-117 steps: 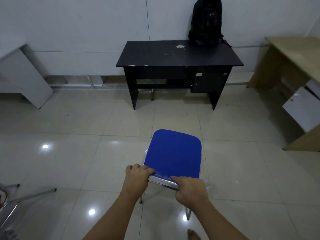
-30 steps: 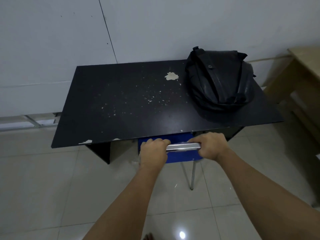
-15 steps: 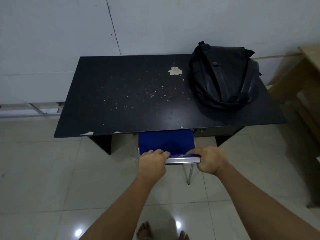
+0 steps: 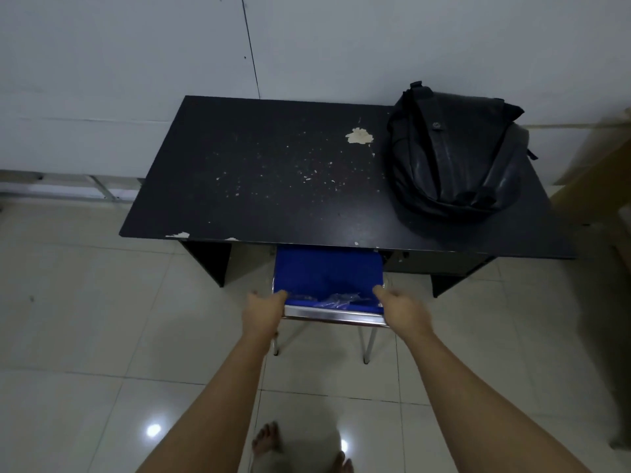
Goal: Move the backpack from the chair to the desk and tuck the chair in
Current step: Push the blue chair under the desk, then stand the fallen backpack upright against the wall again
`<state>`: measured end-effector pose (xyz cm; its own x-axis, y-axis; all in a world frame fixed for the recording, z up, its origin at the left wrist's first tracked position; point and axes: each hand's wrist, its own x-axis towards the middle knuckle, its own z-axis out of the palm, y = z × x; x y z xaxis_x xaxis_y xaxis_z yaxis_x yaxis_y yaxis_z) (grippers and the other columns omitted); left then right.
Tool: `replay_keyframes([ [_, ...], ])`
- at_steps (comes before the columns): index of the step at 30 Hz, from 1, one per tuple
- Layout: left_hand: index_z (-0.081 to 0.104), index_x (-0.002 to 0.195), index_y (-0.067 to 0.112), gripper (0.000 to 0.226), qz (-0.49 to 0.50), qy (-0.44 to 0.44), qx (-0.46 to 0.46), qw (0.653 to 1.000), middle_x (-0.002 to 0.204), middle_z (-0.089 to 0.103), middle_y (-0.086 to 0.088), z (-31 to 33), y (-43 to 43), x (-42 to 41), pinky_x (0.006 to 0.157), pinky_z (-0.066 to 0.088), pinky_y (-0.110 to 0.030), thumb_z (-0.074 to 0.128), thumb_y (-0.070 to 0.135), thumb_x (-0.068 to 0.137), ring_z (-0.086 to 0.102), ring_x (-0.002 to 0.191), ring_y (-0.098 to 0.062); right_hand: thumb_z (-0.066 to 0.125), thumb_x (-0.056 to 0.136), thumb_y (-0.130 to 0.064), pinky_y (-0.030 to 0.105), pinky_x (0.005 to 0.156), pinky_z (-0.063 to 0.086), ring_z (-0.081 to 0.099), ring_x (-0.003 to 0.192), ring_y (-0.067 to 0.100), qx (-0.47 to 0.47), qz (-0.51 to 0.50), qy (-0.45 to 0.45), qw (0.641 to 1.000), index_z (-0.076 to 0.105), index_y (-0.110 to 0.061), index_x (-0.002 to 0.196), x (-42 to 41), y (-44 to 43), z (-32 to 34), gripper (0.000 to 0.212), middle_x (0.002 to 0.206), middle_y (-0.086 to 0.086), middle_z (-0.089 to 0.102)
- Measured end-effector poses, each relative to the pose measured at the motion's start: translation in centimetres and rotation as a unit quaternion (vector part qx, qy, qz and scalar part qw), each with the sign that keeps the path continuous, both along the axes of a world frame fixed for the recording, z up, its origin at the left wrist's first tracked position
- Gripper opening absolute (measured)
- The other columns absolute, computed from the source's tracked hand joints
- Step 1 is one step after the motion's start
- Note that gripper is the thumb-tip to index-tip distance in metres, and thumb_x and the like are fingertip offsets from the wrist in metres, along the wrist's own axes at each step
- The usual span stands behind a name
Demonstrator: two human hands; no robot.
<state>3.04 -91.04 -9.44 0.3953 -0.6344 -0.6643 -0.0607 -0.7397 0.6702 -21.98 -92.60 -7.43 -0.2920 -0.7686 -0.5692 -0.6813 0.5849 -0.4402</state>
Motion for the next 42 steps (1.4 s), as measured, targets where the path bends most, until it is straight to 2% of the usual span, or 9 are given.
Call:
replay_keyframes([
  [4,0.059,0.094,-0.001,0.021,0.118,0.052,-0.011,0.992,0.088,0.066,-0.019,0.1,-2.2,-0.9,0.059,0.059,-0.038,0.068,0.006,0.077,0.069,0.074,-0.03,0.054,0.081,-0.035,0.029,0.056,0.049,0.055,0.065,0.018,0.033,-0.093,-0.039,0.994,0.063,-0.009,0.079,-0.4,-1.2,0.1,0.028,0.071,0.003,0.056],
  [8,0.065,0.097,0.007,0.02,0.137,0.009,-0.06,0.989,0.086,0.064,-0.012,0.0,-4.2,0.5,0.066,0.061,-0.044,0.062,-0.001,0.079,0.067,0.076,-0.031,0.061,0.075,-0.023,0.047,0.061,0.061,0.068,0.066,0.027,-0.004,-0.222,-0.159,0.962,0.066,-0.005,0.077,0.5,-1.7,-1.0,0.019,0.077,0.014,0.068],
  [19,0.064,0.099,0.011,0.022,0.14,0.011,-0.094,0.986,0.091,0.06,-0.011,-0.7,-7.4,3.6,0.066,0.058,-0.043,0.049,0.0,0.087,0.062,0.081,-0.029,0.059,0.072,-0.016,0.028,0.048,0.034,0.05,0.05,0.022,-0.064,-0.229,-0.111,0.965,0.058,-0.008,0.057,3.7,-5.5,-1.8,0.017,0.054,0.005,0.055],
  [28,0.064,0.085,0.016,0.021,0.149,-0.009,-0.106,0.983,0.083,0.063,-0.006,-1.1,-12.3,-0.1,0.055,0.055,-0.036,0.048,0.002,0.083,0.061,0.074,-0.021,0.061,0.073,-0.014,0.041,0.066,0.051,0.061,0.07,0.034,-0.091,-0.221,-0.094,0.967,0.067,0.0,0.067,-0.4,-12.4,-2.4,0.017,0.073,0.015,0.066],
  [31,0.063,0.077,0.018,0.02,0.129,-0.032,-0.095,0.987,0.081,0.064,-0.005,-1.3,-12.0,-0.2,0.068,0.059,-0.046,0.048,0.005,0.081,0.063,0.08,-0.028,0.061,0.079,-0.015,0.037,0.065,0.05,0.062,0.076,0.031,-0.064,-0.161,-0.068,0.983,0.069,-0.001,0.07,-0.8,-12.6,-3.1,0.018,0.082,0.015,0.067],
  [35,0.067,0.084,0.015,0.016,0.032,-0.055,-0.019,0.998,0.094,0.068,-0.013,-1.0,-12.5,0.8,0.076,0.058,-0.051,0.05,0.014,0.085,0.065,0.084,-0.033,0.052,0.088,-0.023,0.039,0.082,0.055,0.064,0.091,0.033,-0.013,-0.112,-0.083,0.99,0.07,-0.005,0.102,-1.0,-12.6,-2.8,0.029,0.103,0.017,0.068],
  [37,0.066,0.101,0.008,0.022,-0.13,-0.103,0.053,0.985,0.108,0.067,-0.017,-0.3,-13.4,1.4,0.079,0.057,-0.046,0.05,0.017,0.089,0.065,0.092,-0.035,0.051,0.089,-0.023,0.031,0.076,0.049,0.061,0.087,0.029,0.007,-0.072,-0.063,0.995,0.07,-0.007,0.105,-1.0,-12.7,-2.3,0.029,0.106,0.016,0.069],
  [39,0.062,0.105,0.008,0.024,-0.289,-0.233,0.116,0.921,0.111,0.066,-0.015,1.2,-14.5,1.2,0.087,0.051,-0.046,0.05,0.022,0.09,0.061,0.093,-0.033,0.057,0.085,-0.021,0.029,0.071,0.046,0.06,0.083,0.024,-0.002,-0.044,-0.05,0.998,0.071,-0.008,0.101,-1.2,-13.0,-1.6,0.025,0.101,0.014,0.07],
  [42,0.051,0.108,0.017,0.026,-0.418,-0.375,0.126,0.818,0.105,0.06,-0.008,4.4,-17.2,-1.2,0.102,0.021,-0.07,0.053,0.028,0.084,0.055,0.097,-0.031,0.064,0.079,-0.023,0.031,0.073,0.042,0.059,0.092,0.026,-0.047,-0.042,-0.021,0.998,0.061,-0.012,0.115,-2.6,-14.2,0.0,0.037,0.11,0.011,0.066],
])
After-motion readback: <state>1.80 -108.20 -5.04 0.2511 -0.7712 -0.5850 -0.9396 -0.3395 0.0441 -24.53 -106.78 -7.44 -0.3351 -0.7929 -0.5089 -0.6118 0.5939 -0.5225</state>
